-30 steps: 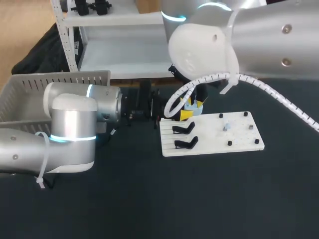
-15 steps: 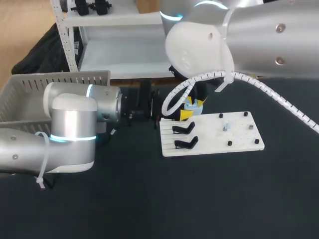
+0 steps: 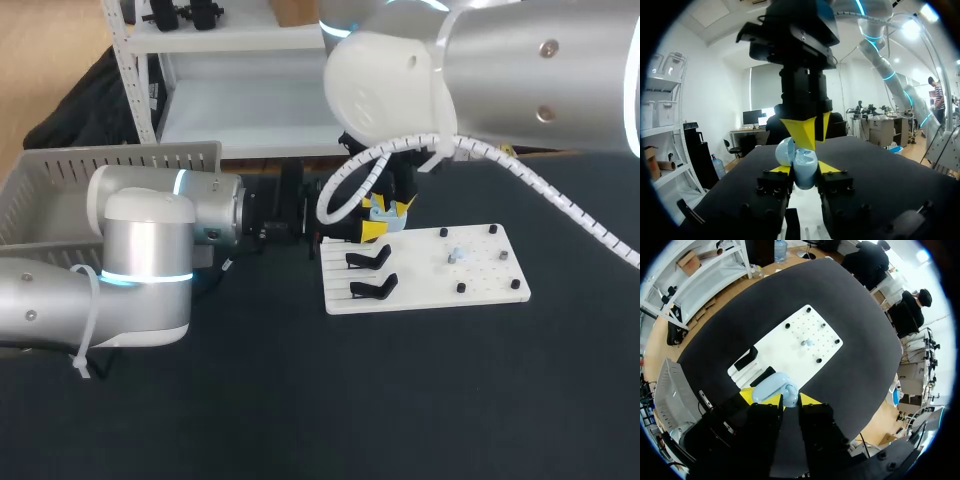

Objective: Pick up each earbud case from the left stands, insert the matching earbuds, close the lid, and place the case in the box.

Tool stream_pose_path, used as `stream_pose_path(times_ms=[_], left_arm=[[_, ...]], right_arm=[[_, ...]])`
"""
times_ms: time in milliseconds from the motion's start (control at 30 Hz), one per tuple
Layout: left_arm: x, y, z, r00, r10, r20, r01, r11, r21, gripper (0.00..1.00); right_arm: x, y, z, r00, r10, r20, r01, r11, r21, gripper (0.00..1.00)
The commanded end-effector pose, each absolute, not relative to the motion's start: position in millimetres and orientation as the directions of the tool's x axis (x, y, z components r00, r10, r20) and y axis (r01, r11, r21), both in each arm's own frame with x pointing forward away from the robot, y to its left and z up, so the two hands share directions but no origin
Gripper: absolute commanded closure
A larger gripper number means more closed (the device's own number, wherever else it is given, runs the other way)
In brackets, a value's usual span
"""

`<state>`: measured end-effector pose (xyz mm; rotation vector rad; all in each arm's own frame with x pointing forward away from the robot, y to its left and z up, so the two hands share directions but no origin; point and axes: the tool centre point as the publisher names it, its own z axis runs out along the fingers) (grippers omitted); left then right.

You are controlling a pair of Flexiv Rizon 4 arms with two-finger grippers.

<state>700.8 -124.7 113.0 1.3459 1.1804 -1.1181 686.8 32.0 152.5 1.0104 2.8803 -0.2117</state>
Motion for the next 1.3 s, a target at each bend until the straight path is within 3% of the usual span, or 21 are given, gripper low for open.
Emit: stream_pose_path(times_ms=[33, 367, 433, 533, 733, 933, 1300], left_arm=[[701.4, -124.2, 112.4, 0.103, 0.083, -0.991, 0.994, -0.038, 0.100, 1.00], [701.4, -124.2, 112.4, 0.103, 0.083, -0.991, 0.994, -0.038, 0.100, 1.00], [701.4, -124.2, 112.4, 0.103, 0.083, -0.991, 0.994, -0.038, 0.100, 1.00], [701.4, -124.2, 112.4, 0.103, 0.083, -0.991, 0.994, -0.038, 0.100, 1.00], [701.4, -124.2, 112.4, 0.103, 0.083, -0.991, 0.994, -0.038, 0.100, 1.00], [701.4, -124.2, 112.4, 0.103, 0.083, -0.991, 0.994, -0.038, 0.100, 1.00], [701.4, -124.2, 112.4, 0.103, 0.083, -0.991, 0.994, -0.038, 0.100, 1.00]], right_arm=[[690.6, 33.8, 153.4, -0.778, 0.617, -0.116, 0.628, 0.770, -0.116, 1.00], [692.0, 33.2, 150.2, -0.780, 0.616, -0.110, 0.626, 0.771, -0.123, 1.00], [691.8, 34.2, 150.3, -0.781, 0.615, -0.109, 0.625, 0.772, -0.120, 0.95], [691.7, 34.8, 150.3, -0.782, 0.614, -0.111, 0.624, 0.773, -0.116, 0.99], [691.9, 35.9, 151.6, -0.782, 0.612, -0.118, 0.623, 0.775, -0.109, 0.74], [690.8, 36.2, 156.2, -0.782, 0.610, -0.127, 0.622, 0.777, -0.098, 0.64], [673.2, 22.8, 184.7, -0.784, 0.599, -0.164, 0.608, 0.794, -0.006, 0.66]])
